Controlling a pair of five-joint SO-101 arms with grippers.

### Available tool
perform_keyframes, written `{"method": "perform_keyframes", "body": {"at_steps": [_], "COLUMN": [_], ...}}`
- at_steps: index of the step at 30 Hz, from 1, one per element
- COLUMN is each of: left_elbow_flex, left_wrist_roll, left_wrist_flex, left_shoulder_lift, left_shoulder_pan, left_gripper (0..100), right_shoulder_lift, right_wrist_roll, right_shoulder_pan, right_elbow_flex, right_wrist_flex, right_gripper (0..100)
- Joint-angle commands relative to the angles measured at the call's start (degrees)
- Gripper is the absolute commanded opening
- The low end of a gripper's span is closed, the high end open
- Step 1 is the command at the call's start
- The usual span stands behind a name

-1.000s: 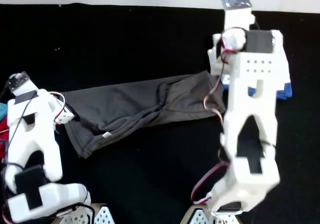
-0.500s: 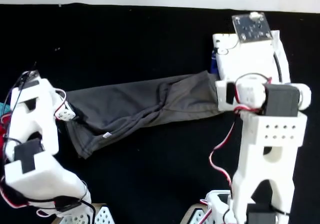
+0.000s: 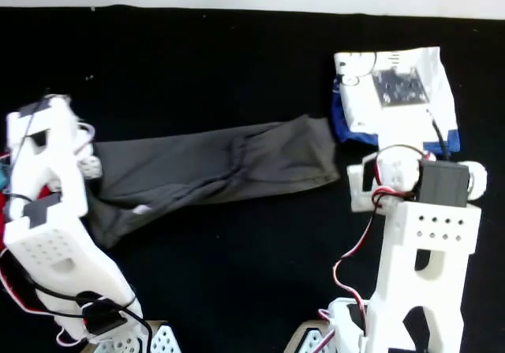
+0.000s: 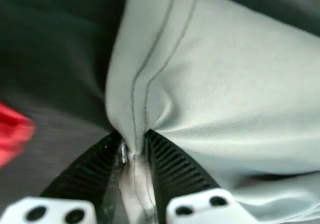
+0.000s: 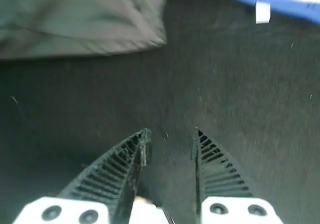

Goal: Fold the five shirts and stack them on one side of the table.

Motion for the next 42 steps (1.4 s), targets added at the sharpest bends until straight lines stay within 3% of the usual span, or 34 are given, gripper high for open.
{"method": "perform_keyframes", "body": {"at_steps": [1, 4, 9, 16, 21, 28, 37, 42], "left_elbow_flex": [-12.79, -22.02, -33.19, -29.93, -18.42, -15.60, -15.69, -15.69], "left_wrist_roll": [-2.55, -3.08, -3.16, -2.81, 1.05, 5.71, 5.80, 5.80], "left_wrist_flex": [5.89, 13.19, 24.70, 25.93, 25.85, 25.32, 8.53, -1.49], "left_shoulder_lift": [1.27, 2.95, 3.21, -5.05, -18.77, -25.54, -19.74, -13.05], "left_shoulder_pan": [-5.32, -5.58, -3.12, 3.74, 14.99, 37.67, 55.52, 61.93], "left_gripper": [1, 1, 1, 1, 1, 1, 1, 1], "right_shoulder_lift": [-4.26, -7.34, -11.12, -16.92, -22.46, -29.67, -39.25, -41.19], "right_wrist_roll": [2.11, 2.20, 2.20, 2.20, 2.29, 2.29, 2.29, 2.29], "right_shoulder_pan": [2.33, 2.59, 2.68, 9.27, 17.63, 18.68, 18.77, 18.77], "right_elbow_flex": [7.69, 16.84, 33.36, 55.69, 68.53, 82.42, 87.78, 88.13], "right_wrist_flex": [-4.35, -9.63, -19.91, -37.58, -50.51, -60.35, -61.14, -60.00], "right_gripper": [13.0, 1.5, 0.5, 0.5, 0.5, 0.5, 0.5, 0.5]}}
